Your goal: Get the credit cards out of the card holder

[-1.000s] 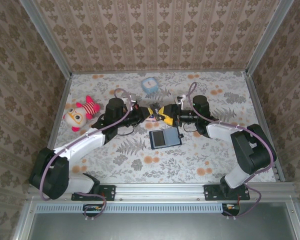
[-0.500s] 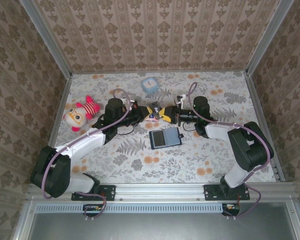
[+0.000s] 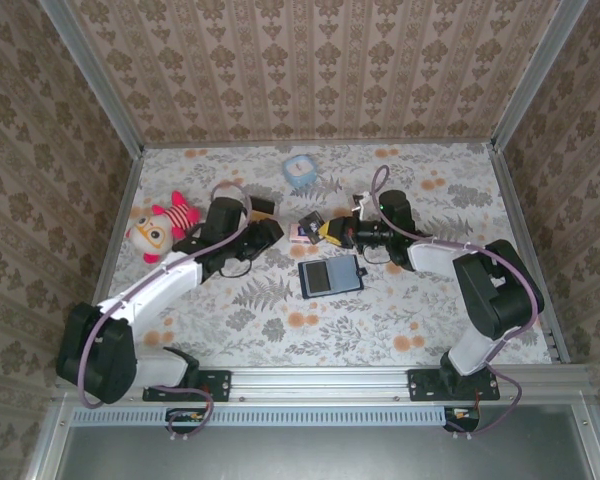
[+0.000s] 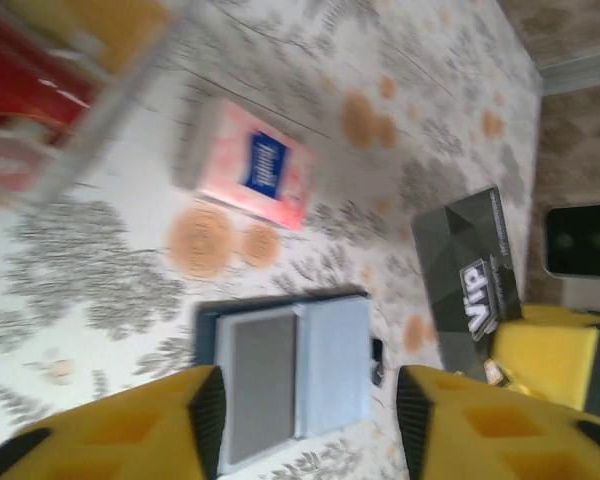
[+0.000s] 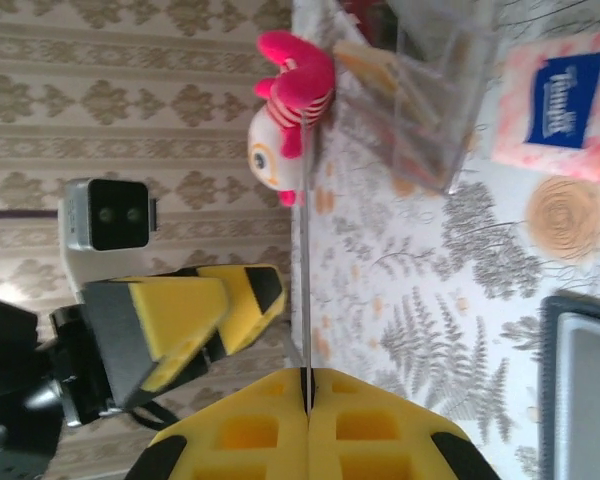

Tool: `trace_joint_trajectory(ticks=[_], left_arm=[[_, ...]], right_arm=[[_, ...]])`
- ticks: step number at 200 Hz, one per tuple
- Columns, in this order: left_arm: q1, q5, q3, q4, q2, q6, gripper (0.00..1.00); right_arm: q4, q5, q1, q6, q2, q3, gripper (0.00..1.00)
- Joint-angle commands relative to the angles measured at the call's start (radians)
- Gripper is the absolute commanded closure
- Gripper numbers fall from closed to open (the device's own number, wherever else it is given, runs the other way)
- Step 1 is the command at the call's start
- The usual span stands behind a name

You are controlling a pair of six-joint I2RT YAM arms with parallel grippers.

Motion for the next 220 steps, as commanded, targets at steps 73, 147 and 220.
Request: trace_joint_trajectory(ticks=[73,147,220], left_arm=[[0.261,-0.05,-0.008,-0.197,-0.055,0.15,0.08],[0.335,-0.042,-0.059,-0.21,-0.155,0.229,0.0],[0.403,0.032,-0.059,-0.236,-0.133,0.278,0.0]], right_arm=[[-0.608,0.307,0.132,-0.635,0.064,0.363,1.0],[-0.812,0.518,0.258,-1.078,0.282,0.776,1.0],[-0.87,0.543,0.287,-1.442,0.521,1.088,1.0]])
